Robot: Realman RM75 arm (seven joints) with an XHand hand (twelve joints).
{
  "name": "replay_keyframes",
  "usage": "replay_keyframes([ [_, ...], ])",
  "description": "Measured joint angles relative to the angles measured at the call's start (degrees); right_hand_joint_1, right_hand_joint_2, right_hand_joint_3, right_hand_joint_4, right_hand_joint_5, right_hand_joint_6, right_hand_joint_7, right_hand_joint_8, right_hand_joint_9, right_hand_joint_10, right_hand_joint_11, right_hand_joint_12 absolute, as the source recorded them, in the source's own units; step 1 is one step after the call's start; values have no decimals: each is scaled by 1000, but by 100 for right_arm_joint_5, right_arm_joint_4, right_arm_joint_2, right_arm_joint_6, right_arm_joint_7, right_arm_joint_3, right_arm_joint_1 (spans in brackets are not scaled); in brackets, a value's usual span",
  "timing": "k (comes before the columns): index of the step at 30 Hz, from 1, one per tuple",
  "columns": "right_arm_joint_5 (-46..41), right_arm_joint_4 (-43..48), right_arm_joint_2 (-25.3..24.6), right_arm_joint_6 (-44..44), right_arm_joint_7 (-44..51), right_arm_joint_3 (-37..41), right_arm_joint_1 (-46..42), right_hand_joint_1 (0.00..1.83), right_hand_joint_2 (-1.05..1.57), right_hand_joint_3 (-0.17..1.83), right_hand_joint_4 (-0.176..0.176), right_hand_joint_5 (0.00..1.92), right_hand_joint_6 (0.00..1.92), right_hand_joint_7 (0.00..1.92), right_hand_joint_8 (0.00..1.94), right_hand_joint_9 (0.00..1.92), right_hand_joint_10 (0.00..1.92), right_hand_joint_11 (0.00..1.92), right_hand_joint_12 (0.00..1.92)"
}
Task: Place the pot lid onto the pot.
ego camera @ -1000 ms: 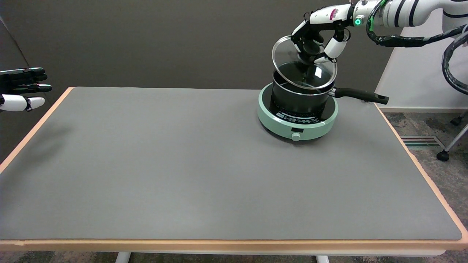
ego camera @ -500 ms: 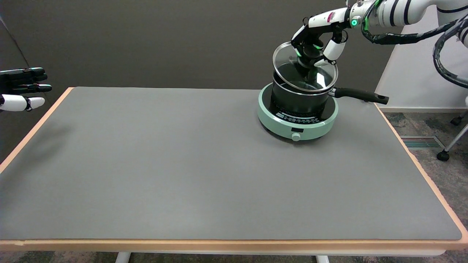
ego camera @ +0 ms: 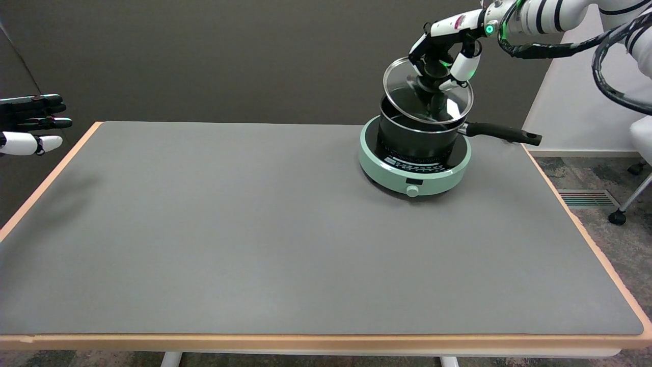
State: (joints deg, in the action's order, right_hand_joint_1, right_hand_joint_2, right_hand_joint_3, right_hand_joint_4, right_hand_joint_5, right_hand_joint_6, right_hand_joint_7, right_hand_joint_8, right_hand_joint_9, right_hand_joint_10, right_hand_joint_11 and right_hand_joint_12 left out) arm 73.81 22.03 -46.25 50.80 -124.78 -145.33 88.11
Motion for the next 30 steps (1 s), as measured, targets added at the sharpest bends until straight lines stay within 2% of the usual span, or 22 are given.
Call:
replay_keyframes([
  [30,478,-567,-408,-501,-35,458,-218,1362,783,800,176,586,1510,883,1420,764,1885,692,1329],
])
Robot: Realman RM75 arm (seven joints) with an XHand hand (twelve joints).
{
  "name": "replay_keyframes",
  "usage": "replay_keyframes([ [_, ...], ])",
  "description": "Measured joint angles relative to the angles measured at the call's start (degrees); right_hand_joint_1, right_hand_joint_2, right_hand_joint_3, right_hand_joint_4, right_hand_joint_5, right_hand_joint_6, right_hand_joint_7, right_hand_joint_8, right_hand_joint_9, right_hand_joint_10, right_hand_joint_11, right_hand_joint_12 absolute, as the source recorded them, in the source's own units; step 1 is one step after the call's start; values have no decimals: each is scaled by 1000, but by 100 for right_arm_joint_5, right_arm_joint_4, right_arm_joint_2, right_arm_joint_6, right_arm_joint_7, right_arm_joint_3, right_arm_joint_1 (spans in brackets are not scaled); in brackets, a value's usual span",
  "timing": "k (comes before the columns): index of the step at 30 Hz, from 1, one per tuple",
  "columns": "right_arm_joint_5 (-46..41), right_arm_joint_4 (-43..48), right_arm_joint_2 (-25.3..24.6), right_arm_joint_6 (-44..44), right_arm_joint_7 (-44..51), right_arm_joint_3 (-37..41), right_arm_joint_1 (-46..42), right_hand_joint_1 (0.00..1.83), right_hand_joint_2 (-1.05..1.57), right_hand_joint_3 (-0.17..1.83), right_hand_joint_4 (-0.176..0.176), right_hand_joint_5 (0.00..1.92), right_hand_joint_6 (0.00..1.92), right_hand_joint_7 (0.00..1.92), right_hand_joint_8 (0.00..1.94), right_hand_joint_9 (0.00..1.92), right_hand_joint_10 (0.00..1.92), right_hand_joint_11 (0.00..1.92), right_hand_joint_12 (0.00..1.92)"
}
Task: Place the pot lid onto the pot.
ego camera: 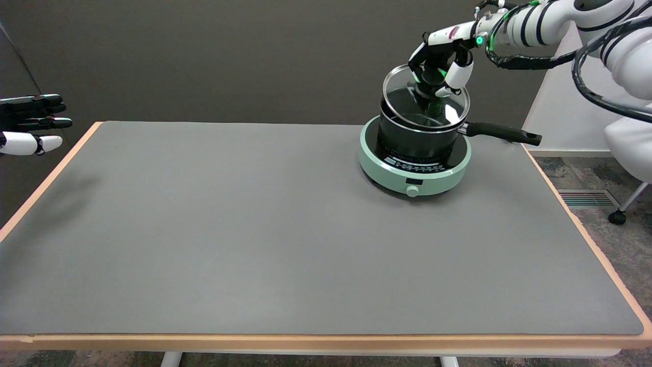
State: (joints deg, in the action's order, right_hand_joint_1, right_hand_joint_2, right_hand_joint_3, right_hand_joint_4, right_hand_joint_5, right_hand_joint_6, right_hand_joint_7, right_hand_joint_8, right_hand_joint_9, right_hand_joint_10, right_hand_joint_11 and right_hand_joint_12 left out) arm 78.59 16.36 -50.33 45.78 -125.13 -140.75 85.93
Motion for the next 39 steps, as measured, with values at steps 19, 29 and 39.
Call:
replay_keyframes([
  [19,46,-97,-81,49,-5,77,-149,1363,782,800,176,585,1510,884,1420,765,1883,693,1326],
  [29,97,-82,-70,50,-2,74,-110,1363,776,812,176,592,1504,886,1422,764,1890,688,1326],
  [39,191,-46,-67,123,-1,10,30,1363,778,807,176,592,1504,886,1419,766,1889,690,1323],
])
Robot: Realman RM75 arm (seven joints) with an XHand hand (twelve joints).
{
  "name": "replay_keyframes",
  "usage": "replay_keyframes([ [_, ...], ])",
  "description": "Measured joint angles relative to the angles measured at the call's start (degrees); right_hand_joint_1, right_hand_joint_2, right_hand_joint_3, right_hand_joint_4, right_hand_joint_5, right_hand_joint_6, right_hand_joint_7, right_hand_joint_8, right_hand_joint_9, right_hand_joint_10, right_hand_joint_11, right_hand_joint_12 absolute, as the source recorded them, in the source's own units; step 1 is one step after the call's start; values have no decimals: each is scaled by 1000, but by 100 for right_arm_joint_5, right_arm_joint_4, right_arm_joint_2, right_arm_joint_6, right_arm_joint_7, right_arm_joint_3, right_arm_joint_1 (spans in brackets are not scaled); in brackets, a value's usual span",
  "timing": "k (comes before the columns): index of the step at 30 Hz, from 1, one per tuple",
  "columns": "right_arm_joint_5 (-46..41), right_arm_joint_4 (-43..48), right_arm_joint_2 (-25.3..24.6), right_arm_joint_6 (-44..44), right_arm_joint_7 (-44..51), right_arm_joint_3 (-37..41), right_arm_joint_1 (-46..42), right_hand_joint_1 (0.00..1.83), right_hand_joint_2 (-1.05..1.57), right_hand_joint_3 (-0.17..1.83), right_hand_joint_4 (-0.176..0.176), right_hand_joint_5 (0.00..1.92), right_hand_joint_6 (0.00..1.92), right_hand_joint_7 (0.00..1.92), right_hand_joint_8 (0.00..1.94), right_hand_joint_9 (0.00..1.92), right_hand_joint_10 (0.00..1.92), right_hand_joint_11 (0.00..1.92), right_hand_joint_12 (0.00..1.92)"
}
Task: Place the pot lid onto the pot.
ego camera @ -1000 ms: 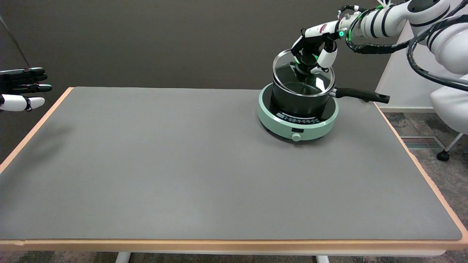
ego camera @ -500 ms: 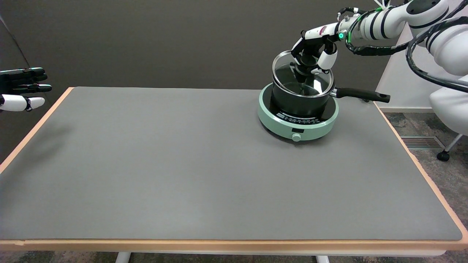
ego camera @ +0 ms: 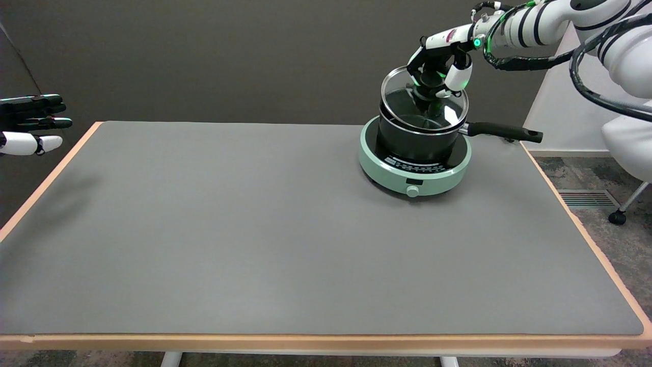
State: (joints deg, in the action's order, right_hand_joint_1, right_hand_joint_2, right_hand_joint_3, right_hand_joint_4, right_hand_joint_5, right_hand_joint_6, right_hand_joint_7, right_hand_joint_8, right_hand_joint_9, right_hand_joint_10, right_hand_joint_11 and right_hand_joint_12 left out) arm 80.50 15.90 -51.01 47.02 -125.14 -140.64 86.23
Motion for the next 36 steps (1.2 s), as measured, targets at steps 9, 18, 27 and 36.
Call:
replay_keyframes([
  [9,31,7,-6,148,-4,-126,122,1363,775,814,176,593,1503,886,1423,764,1895,687,1328],
  [18,32,4,-12,343,-19,-243,198,1363,776,814,176,592,1502,885,1424,762,1899,687,1329],
  [27,-12,24,10,469,-37,-323,225,1363,778,814,176,590,1508,881,1430,759,1905,682,1334],
  [36,-68,25,35,517,-35,-335,197,1356,866,615,176,601,1335,873,1345,751,1842,694,1349],
])
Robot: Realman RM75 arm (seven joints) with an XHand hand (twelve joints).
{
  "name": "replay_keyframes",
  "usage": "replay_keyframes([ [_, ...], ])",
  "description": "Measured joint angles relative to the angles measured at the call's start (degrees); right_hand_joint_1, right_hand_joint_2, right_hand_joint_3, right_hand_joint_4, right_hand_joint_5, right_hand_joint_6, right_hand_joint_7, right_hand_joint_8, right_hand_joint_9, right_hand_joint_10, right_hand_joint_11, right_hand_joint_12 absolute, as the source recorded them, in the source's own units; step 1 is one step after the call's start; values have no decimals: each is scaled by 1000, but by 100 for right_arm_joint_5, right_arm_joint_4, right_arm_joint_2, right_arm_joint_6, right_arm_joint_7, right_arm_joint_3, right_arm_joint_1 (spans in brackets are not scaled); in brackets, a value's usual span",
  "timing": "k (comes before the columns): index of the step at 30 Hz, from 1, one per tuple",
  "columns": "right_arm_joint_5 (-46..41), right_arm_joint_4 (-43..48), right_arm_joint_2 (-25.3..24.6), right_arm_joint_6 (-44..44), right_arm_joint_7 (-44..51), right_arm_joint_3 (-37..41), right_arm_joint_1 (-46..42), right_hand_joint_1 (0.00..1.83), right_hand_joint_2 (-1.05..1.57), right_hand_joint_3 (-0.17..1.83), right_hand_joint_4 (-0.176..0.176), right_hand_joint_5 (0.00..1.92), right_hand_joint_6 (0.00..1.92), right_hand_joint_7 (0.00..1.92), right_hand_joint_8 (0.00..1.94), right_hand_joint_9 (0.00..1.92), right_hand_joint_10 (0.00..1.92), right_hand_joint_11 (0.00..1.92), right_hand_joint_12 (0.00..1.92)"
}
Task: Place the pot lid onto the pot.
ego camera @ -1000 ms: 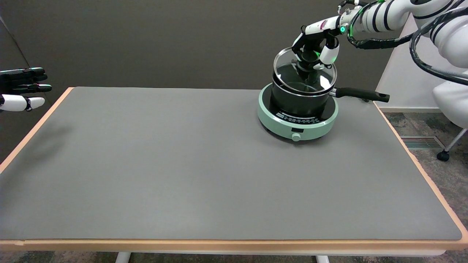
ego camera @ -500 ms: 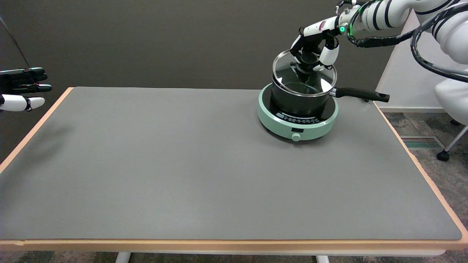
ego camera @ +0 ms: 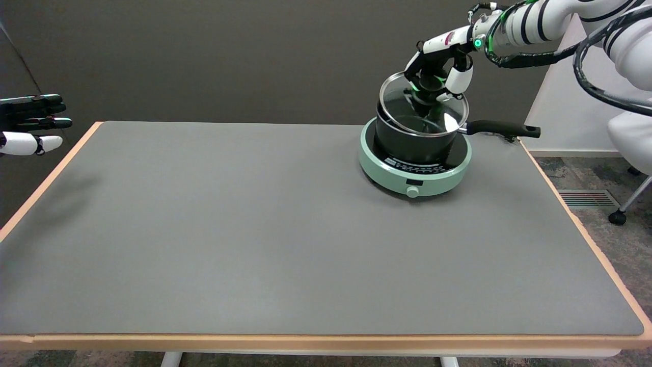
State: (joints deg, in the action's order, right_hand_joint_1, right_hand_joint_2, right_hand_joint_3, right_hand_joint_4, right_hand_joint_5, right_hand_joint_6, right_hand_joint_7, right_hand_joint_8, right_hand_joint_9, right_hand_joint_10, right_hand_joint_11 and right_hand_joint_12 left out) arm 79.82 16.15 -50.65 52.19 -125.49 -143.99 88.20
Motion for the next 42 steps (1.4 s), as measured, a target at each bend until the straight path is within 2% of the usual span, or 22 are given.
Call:
replay_keyframes([
  [6,-27,4,13,26,1,-1,-22,1353,923,486,176,662,1027,876,1284,778,1691,704,1340],
  [7,-31,4,14,33,1,-1,-25,1345,967,423,176,696,928,849,1304,801,1626,715,1306],
  [9,-33,5,17,35,1,-1,-34,1343,990,378,176,699,869,844,1294,800,1530,693,1335],
  [10,-34,6,18,36,1,-1,-37,1256,795,748,176,697,848,839,1038,797,1495,684,1364],
  [11,-35,6,20,36,1,0,-39,1213,678,958,176,700,818,841,865,796,1453,681,1381],
  [17,-36,6,27,41,6,0,-55,1166,663,968,176,712,671,868,611,805,1210,614,1455],
  [25,-43,7,31,40,8,17,-75,1134,649,959,176,709,623,882,532,830,1038,577,1488],
  [42,-143,108,67,-143,8,149,-196,1118,642,946,176,708,608,888,523,844,1007,558,1516],
])
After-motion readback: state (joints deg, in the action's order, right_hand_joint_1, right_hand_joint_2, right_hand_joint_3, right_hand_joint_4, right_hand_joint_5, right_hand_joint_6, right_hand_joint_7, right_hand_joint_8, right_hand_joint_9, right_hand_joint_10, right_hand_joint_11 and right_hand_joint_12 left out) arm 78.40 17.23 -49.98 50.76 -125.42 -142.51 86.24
